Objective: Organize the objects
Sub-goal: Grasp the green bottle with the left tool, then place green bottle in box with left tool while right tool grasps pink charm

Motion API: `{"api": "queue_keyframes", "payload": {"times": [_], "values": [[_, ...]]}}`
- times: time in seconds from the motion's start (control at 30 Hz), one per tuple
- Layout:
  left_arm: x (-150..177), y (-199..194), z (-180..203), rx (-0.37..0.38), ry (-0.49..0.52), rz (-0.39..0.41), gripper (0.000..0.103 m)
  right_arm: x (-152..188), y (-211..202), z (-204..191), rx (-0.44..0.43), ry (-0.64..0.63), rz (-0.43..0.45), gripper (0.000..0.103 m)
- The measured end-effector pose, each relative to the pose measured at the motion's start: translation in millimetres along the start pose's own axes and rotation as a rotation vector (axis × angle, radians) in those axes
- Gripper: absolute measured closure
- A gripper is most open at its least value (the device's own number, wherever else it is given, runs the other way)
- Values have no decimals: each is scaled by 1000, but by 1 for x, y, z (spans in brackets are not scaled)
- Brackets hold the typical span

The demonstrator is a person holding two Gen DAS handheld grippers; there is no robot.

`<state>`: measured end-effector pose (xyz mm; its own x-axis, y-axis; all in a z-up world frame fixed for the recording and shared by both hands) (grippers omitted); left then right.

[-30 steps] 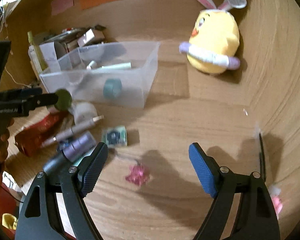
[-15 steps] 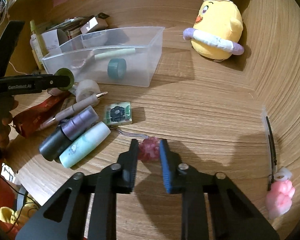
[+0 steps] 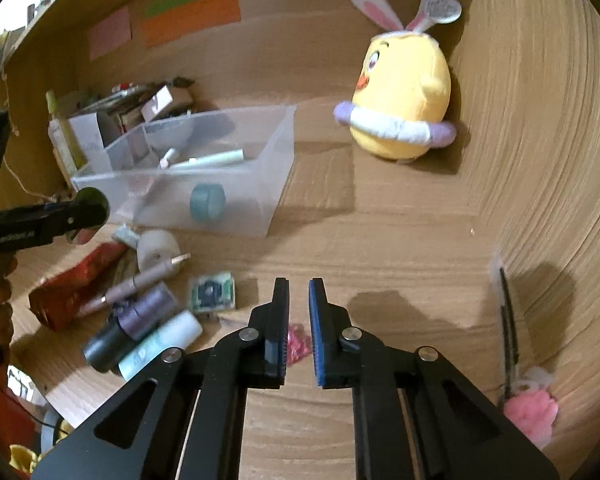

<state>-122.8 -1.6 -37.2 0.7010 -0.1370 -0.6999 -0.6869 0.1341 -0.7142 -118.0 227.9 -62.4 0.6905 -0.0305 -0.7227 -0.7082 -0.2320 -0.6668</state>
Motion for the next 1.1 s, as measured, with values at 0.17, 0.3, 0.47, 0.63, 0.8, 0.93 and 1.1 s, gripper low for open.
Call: {"api": "queue_keyframes", "payload": {"times": [0.17,0.3,0.47,0.63,0.8,0.93,1.1], "values": [[-9,-21,-1,-28,11,61,40,-3,-2,-1,-20,-8,-20,94],[-21,-33,-5,-43,16,99,40,10,8,-3,-39,-19,-92,74],[-36,-37,-11,-59,9,126,40,25,21,-8,7,-77,-119,73],[-50,-33,-18,-74,2,134,40,31,29,-10,29,-108,-134,75],[-66,-20,-25,-95,6,120,40,30,28,-8,41,-106,-117,81],[-75,-4,-28,-101,11,91,40,19,21,-2,43,-64,-77,81],[-83,19,-28,-112,24,51,40,-8,5,-1,46,-43,12,81]]}}
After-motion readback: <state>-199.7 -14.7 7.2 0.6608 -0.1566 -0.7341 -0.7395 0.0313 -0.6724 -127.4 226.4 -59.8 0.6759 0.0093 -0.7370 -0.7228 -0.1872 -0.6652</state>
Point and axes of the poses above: each gripper's, at about its wrist camera, not at the fingertips, and y roughly the way its jaws point, z to its right, x to its underside, the point moved 4 cm from there along y, roughly the way its jaws point, and after that the axes turned 10 degrees about y, right-handed, at the moved point
